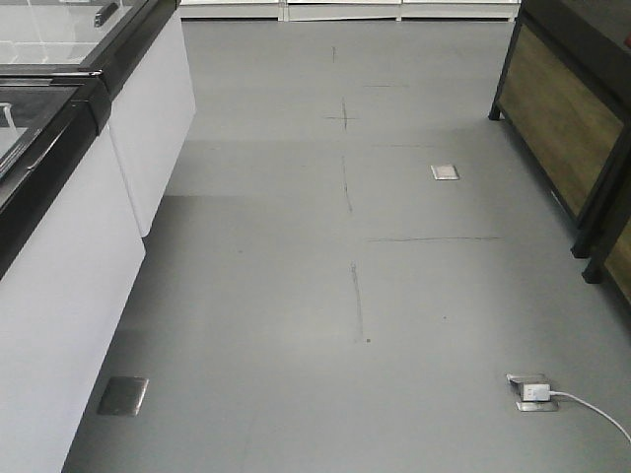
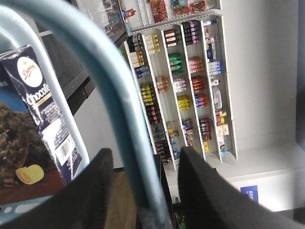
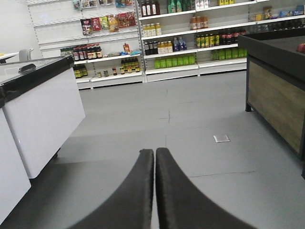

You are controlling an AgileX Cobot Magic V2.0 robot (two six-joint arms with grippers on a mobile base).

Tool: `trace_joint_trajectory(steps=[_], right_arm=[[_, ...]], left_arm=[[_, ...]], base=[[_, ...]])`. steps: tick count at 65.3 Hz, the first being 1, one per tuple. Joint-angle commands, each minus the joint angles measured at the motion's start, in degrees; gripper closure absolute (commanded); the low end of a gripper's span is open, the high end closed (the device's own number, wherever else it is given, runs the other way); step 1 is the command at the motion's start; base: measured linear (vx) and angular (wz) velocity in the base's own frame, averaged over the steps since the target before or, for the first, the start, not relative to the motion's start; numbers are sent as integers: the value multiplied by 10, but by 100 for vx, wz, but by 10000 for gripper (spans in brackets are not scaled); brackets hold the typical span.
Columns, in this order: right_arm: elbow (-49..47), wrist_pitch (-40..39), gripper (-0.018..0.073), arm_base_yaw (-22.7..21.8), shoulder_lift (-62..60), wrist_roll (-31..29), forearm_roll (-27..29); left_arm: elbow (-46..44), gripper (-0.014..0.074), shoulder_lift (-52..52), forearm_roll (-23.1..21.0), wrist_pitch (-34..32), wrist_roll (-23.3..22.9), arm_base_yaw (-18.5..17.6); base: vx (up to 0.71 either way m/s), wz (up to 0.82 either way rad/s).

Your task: Left arm holds basket, right arm returns cookies

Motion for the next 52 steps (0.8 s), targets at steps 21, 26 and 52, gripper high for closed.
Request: trace_joint_trajectory(steps=[21,26,52], right_arm=[[1,-45,567,0,-7,-1,-1],[1,-45,567,0,-7,-1,-1],[1,-45,567,0,-7,-1,-1]], left_arm=[[-18,605,-38,-61,8,-40,-10],[-18,605,-41,-61,9,-42,-24],[-143,603,-48,-61,1,-65,-203]], base=[[0,0],[0,0],[0,0]])
